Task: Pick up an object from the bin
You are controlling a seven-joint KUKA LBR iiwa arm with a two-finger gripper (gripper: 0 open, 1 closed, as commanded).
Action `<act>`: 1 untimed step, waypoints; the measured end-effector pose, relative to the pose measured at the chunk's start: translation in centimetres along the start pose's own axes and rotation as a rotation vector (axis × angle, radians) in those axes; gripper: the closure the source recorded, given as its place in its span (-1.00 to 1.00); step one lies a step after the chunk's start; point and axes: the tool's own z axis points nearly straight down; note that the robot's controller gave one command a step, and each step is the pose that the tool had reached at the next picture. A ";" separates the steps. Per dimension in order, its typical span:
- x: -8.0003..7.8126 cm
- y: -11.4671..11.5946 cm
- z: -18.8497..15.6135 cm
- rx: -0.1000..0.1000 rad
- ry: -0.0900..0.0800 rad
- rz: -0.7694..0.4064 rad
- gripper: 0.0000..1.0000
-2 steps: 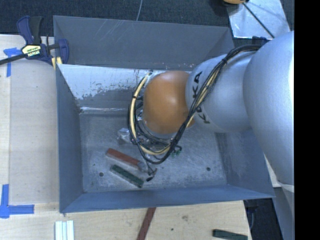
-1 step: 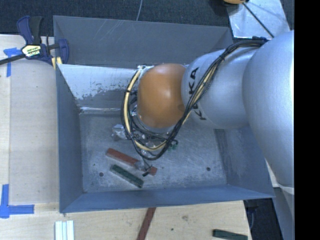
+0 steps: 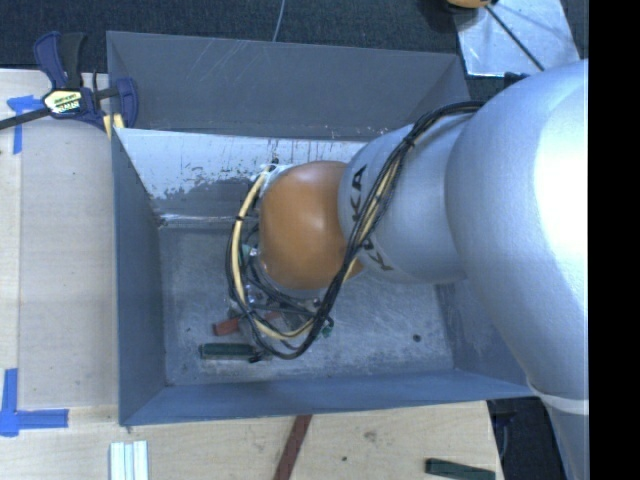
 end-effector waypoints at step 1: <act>0.0 0.0 0.0 0.000 0.000 0.000 1.00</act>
Offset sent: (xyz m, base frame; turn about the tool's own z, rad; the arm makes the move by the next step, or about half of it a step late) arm -0.0023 0.0054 0.0806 0.0023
